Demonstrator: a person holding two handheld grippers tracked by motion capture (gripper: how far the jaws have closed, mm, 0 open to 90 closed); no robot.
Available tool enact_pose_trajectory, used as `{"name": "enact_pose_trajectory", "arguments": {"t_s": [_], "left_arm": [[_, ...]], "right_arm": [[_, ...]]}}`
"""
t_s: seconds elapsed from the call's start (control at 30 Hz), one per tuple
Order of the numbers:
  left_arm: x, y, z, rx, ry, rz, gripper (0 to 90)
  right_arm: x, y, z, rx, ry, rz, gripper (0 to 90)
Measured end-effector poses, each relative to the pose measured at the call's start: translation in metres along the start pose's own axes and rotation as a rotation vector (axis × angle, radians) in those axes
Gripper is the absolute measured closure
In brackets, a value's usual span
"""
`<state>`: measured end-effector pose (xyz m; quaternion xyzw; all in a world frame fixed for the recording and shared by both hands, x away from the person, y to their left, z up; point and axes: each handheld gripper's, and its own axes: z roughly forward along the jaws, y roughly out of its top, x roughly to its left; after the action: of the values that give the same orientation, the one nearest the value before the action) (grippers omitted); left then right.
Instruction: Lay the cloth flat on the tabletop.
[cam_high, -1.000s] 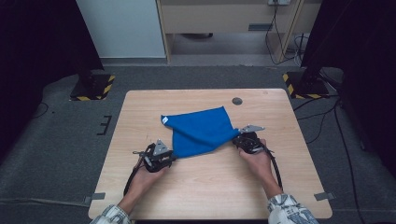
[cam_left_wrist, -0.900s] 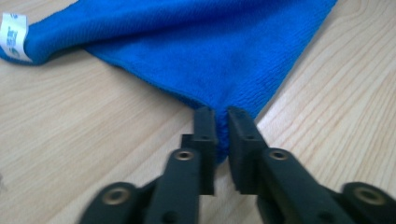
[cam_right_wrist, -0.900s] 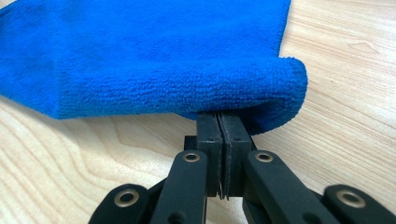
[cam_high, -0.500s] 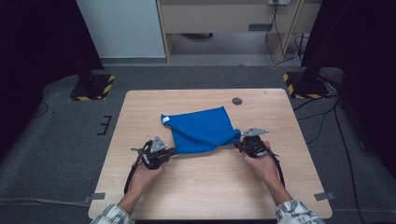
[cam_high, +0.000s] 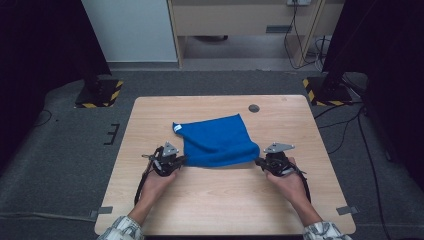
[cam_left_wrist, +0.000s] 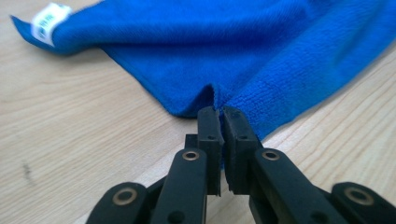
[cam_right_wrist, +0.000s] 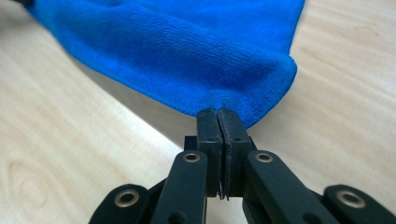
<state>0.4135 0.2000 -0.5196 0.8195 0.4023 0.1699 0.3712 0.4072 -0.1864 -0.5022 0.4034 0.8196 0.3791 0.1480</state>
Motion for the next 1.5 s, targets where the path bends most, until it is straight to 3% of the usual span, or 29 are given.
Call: {"name": "enact_pose_trajectory", "arguments": {"t_s": [0.13, 0.27, 0.37, 0.63, 0.77, 0.93, 1.03, 1.27, 1.3, 1.4, 1.5], "left_arm": [[0.001, -0.001, 0.003, -0.014, -0.013, -0.005, 79.6], [0.005, -0.002, -0.008, -0.082, -0.005, -0.021, 63.3], [0.008, -0.007, -0.020, -0.115, -0.013, -0.010, 62.8], [0.010, -0.021, -0.036, -0.104, -0.041, -0.008, 61.6], [0.002, -0.028, -0.036, -0.082, -0.093, -0.035, 55.8], [-0.018, -0.028, -0.021, -0.002, -0.126, 0.031, 48.5], [-0.022, -0.028, -0.019, 0.014, -0.136, 0.030, 45.0], [-0.019, -0.027, -0.014, 0.018, -0.129, 0.024, 59.5], [-0.018, -0.025, -0.013, 0.022, -0.126, 0.039, 72.7], [-0.019, -0.022, -0.011, 0.029, -0.118, 0.060, 83.5], [-0.018, -0.018, -0.012, 0.024, -0.093, 0.058, 86.8]], "right_arm": [[0.002, -0.008, -0.008, 0.011, 0.003, 0.002, 88.8], [-0.002, -0.015, -0.009, 0.012, 0.000, 0.029, 88.8], [-0.005, -0.019, -0.006, 0.021, -0.003, 0.046, 88.8], [-0.006, -0.020, -0.001, 0.028, -0.010, 0.058, 88.8], [-0.003, -0.020, -0.003, 0.028, -0.006, 0.062, 88.8], [-0.002, -0.020, -0.004, 0.018, -0.003, 0.047, 88.8], [-0.001, -0.020, -0.005, 0.009, -0.003, 0.050, 88.8], [0.000, -0.020, -0.006, 0.009, 0.003, 0.046, 88.7], [0.000, -0.019, -0.006, 0.008, 0.003, 0.046, 88.8], [0.001, -0.019, -0.007, 0.006, 0.003, 0.043, 88.8], [0.001, -0.019, -0.007, 0.006, 0.003, 0.041, 88.8]]}}
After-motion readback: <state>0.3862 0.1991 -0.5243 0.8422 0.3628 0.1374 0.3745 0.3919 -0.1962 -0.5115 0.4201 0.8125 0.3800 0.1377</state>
